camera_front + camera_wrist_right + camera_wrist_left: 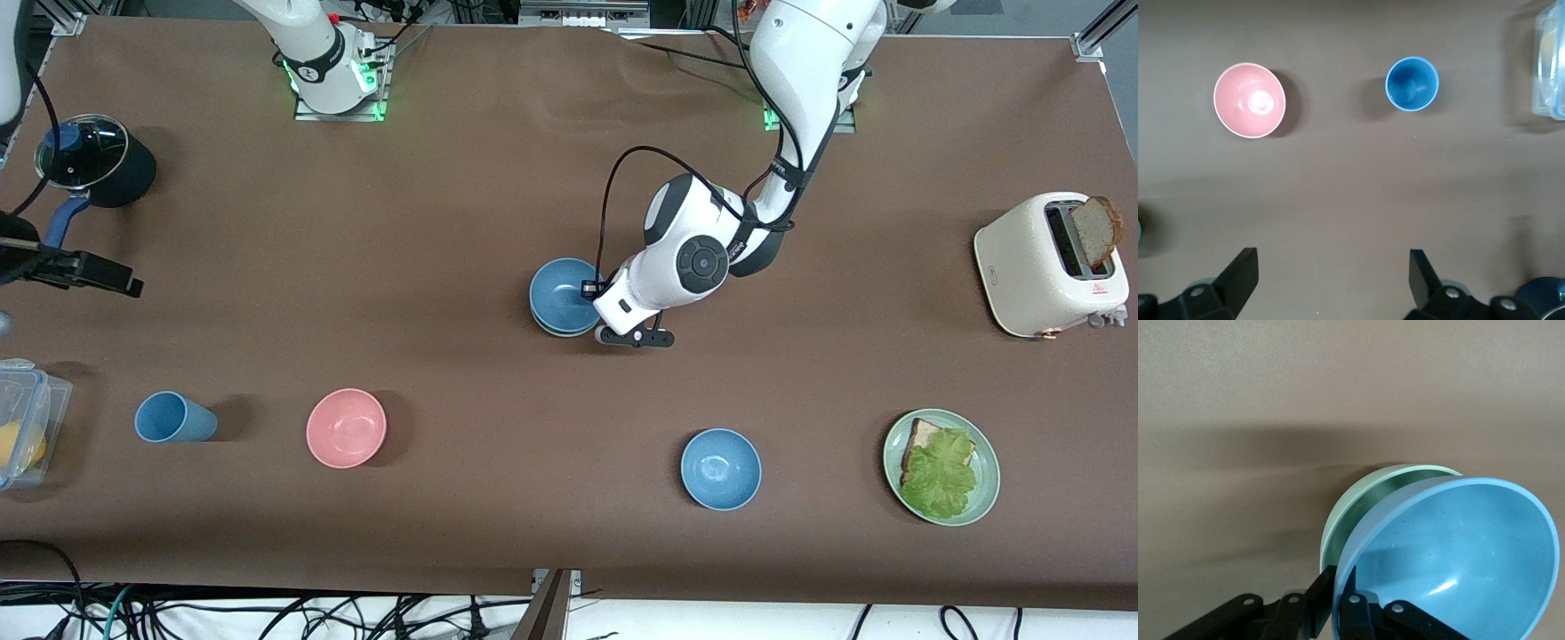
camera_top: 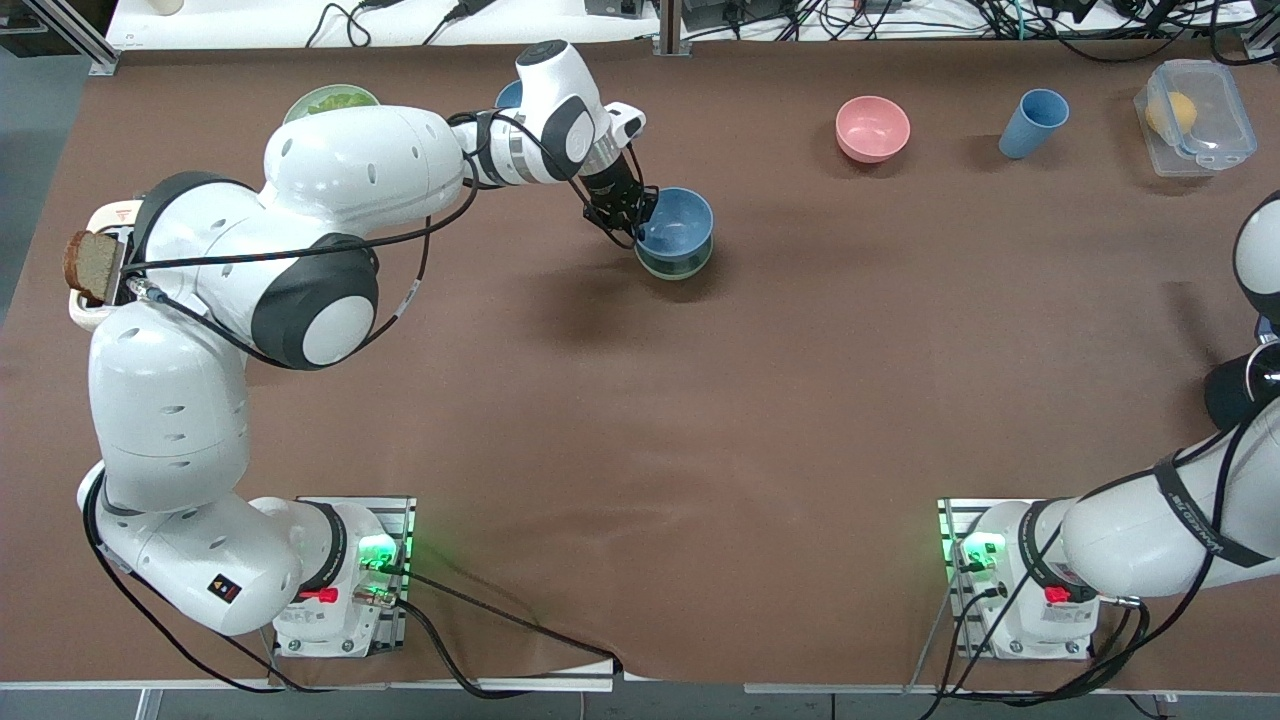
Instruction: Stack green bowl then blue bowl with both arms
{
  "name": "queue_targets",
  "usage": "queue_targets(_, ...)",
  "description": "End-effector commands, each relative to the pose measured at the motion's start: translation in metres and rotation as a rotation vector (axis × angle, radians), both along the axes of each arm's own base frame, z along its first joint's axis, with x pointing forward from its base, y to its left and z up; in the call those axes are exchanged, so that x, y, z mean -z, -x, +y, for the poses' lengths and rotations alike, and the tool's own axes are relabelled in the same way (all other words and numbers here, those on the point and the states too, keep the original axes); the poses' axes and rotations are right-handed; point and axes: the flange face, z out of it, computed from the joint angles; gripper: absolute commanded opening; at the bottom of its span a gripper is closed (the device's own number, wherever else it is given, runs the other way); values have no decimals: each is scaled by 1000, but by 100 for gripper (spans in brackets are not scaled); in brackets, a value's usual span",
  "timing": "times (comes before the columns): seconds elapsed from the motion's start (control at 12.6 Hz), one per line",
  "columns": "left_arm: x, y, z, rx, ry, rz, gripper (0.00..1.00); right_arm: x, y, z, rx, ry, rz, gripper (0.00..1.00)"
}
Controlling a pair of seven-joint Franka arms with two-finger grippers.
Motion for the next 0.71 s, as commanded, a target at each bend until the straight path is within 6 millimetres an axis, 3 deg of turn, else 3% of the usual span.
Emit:
queue_targets(0.0, 4, -3, -11, -3, 3, -6, 0, -10, 8, -14, -34, -4, -36, 100)
queue_targets(0.08, 4, -3, -11, -2, 2, -7, 34, -15, 12, -9, -105, 41, -32, 100)
queue_targets(0.32, 4, -7, -6, -14, -5, -11, 65, -15, 26, -4, -133, 62, -6, 100)
queue_targets(0.4, 0, -8, -5, -15, -1, -15, 69, -16, 28, 1, -145, 61, -4, 100)
queue_targets(0.47, -4, -10, -4, -10, 2, -23, 100, -21, 32, 5, -156, 81, -6, 100)
queue_targets(0.63, -35, -21, 7, -32, 9, -55, 100, -19, 38, 3, -162, 95, 6, 100)
